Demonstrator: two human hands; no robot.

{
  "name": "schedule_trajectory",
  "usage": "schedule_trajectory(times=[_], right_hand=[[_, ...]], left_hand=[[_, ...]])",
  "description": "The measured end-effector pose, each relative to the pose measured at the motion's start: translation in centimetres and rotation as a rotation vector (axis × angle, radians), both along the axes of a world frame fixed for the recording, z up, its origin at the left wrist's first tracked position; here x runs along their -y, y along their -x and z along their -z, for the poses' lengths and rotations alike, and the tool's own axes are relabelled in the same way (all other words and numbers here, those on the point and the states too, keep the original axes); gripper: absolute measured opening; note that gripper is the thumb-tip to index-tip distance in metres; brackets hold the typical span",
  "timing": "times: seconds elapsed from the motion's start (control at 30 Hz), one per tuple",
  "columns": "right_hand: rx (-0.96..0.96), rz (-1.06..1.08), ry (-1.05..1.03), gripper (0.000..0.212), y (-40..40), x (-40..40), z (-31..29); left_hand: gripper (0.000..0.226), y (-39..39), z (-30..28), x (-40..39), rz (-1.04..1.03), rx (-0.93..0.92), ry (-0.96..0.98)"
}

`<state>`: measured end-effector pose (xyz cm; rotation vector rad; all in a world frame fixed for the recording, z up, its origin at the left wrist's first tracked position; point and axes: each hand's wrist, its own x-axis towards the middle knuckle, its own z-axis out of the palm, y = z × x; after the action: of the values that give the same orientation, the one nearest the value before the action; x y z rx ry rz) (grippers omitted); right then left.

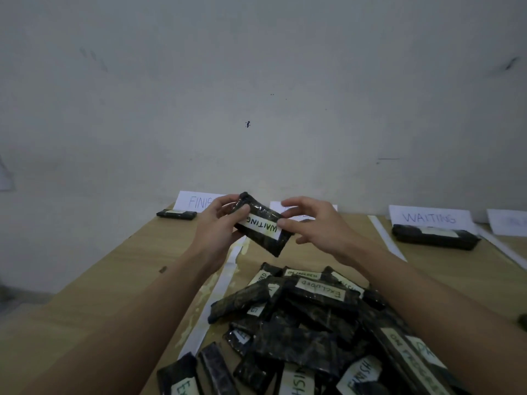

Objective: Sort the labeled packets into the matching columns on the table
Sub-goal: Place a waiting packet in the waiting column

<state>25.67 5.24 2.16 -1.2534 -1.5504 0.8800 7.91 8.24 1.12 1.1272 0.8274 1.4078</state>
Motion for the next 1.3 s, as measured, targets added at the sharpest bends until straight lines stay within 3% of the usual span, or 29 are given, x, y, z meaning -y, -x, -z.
schedule_trajectory(times=[0.17,0.27,0.4,0.47,0.57,0.73,0.8,0.9,1.07,1.3], right_hand=[[-0.025,0.006,0.032,0.013,-0.5,1.6,-0.5],[-0.223,0.052,0.105,0.010,-1.5,2.2,-0.3],[-0.569,0.133,0.150,0.011,-2.7,2.9,0.0],[-0.582,0.178,0.166,0.019,-3.4,3.3,0.3],[-0.209,0.367,0.109,0.034,-4.8,4.0,1.2],[0.557,0.622,-0.253,0.093,-8.5,5.8,2.1],[0.849,0.582,-0.410,0.094,-10.4,6.4,2.2],[1.119,0.501,-0.518,0.080,-13.7,6.9,3.0],[1.144,0.404,-0.466,0.062,-19.4,7.7,3.5],[1.061,0.412,-0.146,0.055,-26.8,5.8,5.6]], left_hand=[[0.030,-1.5,-0.5,0.9,0.046,-0.036,-0.046],[0.039,-2.8,-0.5,1.5,0.123,-0.048,-0.039],[0.035,-5.0,0.5,2.4,0.199,-0.253,-0.046],[0.028,-6.1,0.9,2.6,0.201,-0.280,-0.058],[0.024,-7.8,0.8,2.4,0.177,-0.298,-0.063],[0.017,-11.9,0.6,2.1,0.178,-0.409,-0.096],[0.020,-13.9,0.6,2.0,0.183,-0.448,-0.114],[0.023,-17.1,0.9,2.1,0.226,-0.528,-0.168],[0.022,-21.9,1.5,2.4,0.302,-0.643,-0.269],[0.043,-25.6,5.0,0.3,0.374,-1.157,-0.560]])
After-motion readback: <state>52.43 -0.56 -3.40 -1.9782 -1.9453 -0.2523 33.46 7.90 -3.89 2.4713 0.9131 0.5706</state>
